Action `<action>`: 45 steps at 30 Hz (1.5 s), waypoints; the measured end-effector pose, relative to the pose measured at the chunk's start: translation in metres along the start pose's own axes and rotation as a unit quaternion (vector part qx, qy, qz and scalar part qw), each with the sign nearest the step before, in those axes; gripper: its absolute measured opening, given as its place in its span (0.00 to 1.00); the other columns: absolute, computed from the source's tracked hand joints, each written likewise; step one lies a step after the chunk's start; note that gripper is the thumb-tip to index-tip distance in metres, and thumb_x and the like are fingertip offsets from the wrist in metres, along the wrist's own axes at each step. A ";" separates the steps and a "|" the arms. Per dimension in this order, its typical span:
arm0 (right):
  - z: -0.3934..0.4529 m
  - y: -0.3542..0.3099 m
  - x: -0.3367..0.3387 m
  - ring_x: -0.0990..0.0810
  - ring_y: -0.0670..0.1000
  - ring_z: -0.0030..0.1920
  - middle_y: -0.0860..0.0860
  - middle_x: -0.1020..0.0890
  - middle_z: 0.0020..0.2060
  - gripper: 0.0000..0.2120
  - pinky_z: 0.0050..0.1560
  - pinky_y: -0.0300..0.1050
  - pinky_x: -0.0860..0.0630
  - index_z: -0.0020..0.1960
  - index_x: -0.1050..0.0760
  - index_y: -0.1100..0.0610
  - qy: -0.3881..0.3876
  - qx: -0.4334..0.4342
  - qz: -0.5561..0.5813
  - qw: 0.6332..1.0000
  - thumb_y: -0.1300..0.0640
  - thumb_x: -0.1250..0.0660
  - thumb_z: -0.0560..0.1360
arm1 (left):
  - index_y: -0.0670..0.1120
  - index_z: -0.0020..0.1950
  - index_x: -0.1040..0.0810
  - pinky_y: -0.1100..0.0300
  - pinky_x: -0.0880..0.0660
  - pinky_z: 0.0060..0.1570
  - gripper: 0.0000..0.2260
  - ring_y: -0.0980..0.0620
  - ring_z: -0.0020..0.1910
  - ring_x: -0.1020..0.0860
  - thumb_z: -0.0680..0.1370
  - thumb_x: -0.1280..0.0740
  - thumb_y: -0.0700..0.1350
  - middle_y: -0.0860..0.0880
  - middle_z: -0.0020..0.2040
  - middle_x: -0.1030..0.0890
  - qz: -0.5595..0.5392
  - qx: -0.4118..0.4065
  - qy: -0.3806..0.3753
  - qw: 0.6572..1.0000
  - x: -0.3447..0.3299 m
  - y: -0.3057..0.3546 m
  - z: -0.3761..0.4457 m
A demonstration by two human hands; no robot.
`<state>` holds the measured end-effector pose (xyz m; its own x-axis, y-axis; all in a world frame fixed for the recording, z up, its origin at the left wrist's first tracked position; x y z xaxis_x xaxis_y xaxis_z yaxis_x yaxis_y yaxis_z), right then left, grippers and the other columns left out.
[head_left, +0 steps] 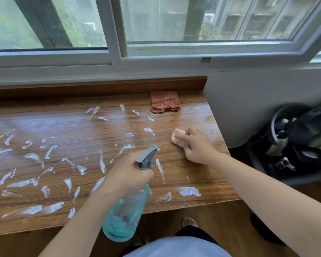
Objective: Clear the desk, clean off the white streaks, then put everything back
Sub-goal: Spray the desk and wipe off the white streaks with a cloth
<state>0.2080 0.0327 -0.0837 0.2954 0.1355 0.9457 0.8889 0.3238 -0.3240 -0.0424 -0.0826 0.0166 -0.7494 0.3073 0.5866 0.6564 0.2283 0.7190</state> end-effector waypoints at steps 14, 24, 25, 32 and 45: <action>-0.102 0.036 0.011 0.29 0.51 0.56 0.46 0.27 0.52 0.18 0.61 0.48 0.31 0.71 0.24 0.40 0.038 -0.153 0.093 0.983 0.49 0.42 0.83 | 0.49 0.41 0.34 0.53 0.36 0.38 0.15 0.47 0.34 0.33 0.76 0.29 0.52 0.52 0.33 0.32 0.108 -0.062 -0.110 0.986 -0.051 -0.006 -0.012; -0.108 0.049 0.008 0.27 0.47 0.46 0.46 0.28 0.47 0.19 0.47 0.46 0.24 0.71 0.26 0.43 0.027 -0.047 0.072 0.996 0.48 0.35 0.80 | 0.53 0.45 0.29 0.52 0.30 0.37 0.05 0.48 0.37 0.26 0.76 0.34 0.44 0.51 0.37 0.24 0.097 -0.001 -0.004 0.995 -0.103 -0.017 -0.066; -0.109 0.047 0.008 0.28 0.48 0.46 0.46 0.28 0.47 0.19 0.45 0.45 0.24 0.71 0.26 0.45 0.035 -0.032 0.047 0.998 0.49 0.35 0.80 | 0.53 0.44 0.30 0.53 0.31 0.36 0.06 0.49 0.36 0.26 0.76 0.34 0.44 0.52 0.36 0.25 0.092 0.003 0.002 0.996 -0.109 -0.018 -0.072; -0.111 0.041 0.011 0.24 0.55 0.52 0.54 0.22 0.57 0.20 0.53 0.49 0.27 0.68 0.25 0.53 0.086 0.040 -0.078 0.992 0.47 0.41 0.80 | 0.56 0.50 0.27 0.47 0.18 0.46 0.05 0.50 0.41 0.20 0.78 0.33 0.46 0.53 0.41 0.20 0.064 0.030 0.037 0.997 -0.138 -0.017 -0.089; -0.121 -0.003 -0.009 0.28 0.56 0.62 0.51 0.25 0.64 0.18 0.60 0.54 0.27 0.70 0.26 0.50 0.030 0.128 0.012 0.991 0.50 0.39 0.82 | 0.56 0.58 0.26 0.61 0.29 0.33 0.12 0.51 0.33 0.24 0.78 0.32 0.42 0.52 0.37 0.23 -0.005 0.043 0.108 0.993 -0.138 -0.025 -0.107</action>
<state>0.2447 -0.0834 -0.0882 0.3423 0.0921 0.9351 0.7658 0.5492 -0.3345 0.0356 -0.2294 -0.0426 -0.7507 0.1016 0.6528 0.6474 0.3103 0.6962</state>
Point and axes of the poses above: each hand's wrist, its own z-axis towards the middle knuckle, its own x-axis out of the back of the hand, y = z × x, the point moved 2 cm from there along z, towards the middle knuckle
